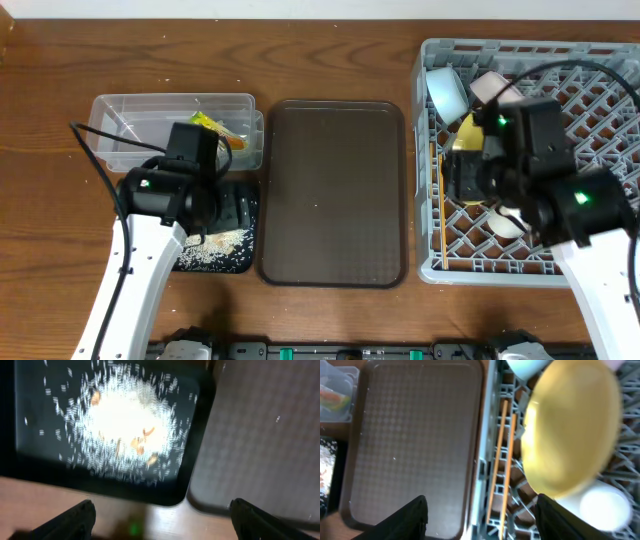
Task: Sort waste into correct bins and load items into the dishwasher rack
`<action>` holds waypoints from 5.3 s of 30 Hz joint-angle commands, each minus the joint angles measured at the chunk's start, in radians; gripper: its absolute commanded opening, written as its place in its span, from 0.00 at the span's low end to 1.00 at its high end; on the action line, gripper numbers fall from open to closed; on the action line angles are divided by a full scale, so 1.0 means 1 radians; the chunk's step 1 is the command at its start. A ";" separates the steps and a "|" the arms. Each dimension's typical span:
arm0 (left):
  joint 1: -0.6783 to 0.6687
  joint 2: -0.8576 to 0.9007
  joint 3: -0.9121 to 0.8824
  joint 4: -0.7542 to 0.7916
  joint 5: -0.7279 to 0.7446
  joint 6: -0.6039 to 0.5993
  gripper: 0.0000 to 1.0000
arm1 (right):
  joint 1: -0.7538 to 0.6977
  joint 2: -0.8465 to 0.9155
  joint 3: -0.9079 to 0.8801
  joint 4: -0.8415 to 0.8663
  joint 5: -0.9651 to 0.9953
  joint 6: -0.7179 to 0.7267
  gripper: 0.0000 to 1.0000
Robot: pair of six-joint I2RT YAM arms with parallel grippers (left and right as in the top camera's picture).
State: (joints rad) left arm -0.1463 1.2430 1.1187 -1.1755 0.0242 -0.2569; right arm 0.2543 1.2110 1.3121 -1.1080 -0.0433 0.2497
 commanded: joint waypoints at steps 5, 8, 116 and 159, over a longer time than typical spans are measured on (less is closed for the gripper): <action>-0.004 -0.145 -0.035 -0.022 0.002 0.018 0.89 | -0.018 -0.166 -0.156 0.020 0.062 0.060 0.73; -0.004 -0.297 -0.087 0.012 0.017 0.048 0.89 | -0.018 -0.286 -0.275 0.091 0.061 0.068 0.79; -0.004 -0.849 -0.214 0.100 0.017 -0.073 0.96 | -0.252 -1.206 -1.307 1.033 0.050 -0.229 0.99; 0.085 -1.242 -1.115 1.104 -0.040 0.202 0.96 | -0.252 -1.206 -1.307 1.033 0.050 -0.229 0.99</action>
State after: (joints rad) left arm -0.0662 0.0109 0.0208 -0.0284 -0.0036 -0.0795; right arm 0.0143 0.0116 0.0071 -0.0704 -0.0032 0.0360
